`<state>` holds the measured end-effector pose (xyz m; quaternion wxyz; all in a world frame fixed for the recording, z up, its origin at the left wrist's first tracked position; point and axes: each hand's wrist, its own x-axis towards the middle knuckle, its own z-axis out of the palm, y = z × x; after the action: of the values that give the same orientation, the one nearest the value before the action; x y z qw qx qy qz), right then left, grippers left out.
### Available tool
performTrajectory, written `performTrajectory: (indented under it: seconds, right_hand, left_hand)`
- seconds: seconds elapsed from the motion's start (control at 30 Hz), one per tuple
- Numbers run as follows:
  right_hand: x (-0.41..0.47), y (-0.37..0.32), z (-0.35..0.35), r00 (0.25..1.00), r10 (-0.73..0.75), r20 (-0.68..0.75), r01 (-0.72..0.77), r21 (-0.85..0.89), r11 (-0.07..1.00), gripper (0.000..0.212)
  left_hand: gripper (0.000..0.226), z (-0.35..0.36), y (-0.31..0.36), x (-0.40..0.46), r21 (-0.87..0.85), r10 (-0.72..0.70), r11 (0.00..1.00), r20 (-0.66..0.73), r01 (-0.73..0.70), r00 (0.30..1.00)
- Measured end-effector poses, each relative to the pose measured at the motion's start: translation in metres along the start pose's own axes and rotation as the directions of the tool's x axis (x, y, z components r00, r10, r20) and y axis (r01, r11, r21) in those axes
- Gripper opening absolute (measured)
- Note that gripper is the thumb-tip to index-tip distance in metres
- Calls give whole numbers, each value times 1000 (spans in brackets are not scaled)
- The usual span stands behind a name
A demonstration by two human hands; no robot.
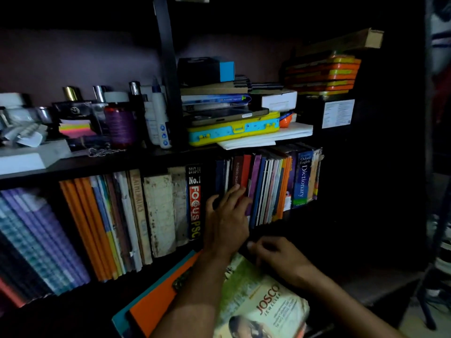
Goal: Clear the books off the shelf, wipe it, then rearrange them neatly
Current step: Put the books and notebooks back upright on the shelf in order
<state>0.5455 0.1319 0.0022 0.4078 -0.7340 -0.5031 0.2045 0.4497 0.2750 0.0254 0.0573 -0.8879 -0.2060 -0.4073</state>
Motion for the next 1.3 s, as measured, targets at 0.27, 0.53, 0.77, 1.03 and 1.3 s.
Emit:
performTrajectory:
  seconds: [0.27,0.53,0.77,1.03,1.3]
  right_hand:
    - [-46,-8,-10,995,-17,103,14,31,999,39]
    - [-39,4,-23,959,158,-237,47,680,732,12]
    - [-39,12,-8,731,-74,-679,43,-62,997,83]
    - [-25,25,-6,810,-7,-586,212,282,936,34]
    - [-24,20,1,814,10,-581,148,225,963,32]
  left_hand:
    - [16,-50,-9,13,-362,-99,849,606,385,789]
    - [48,-96,-4,-31,-581,-337,196,717,790,611]
    - [43,-75,44,-14,-701,-430,520,278,488,859]
    - [25,-43,70,6,-742,95,639,338,203,936]
    - [105,24,4,25,204,132,967,101,-151,986]
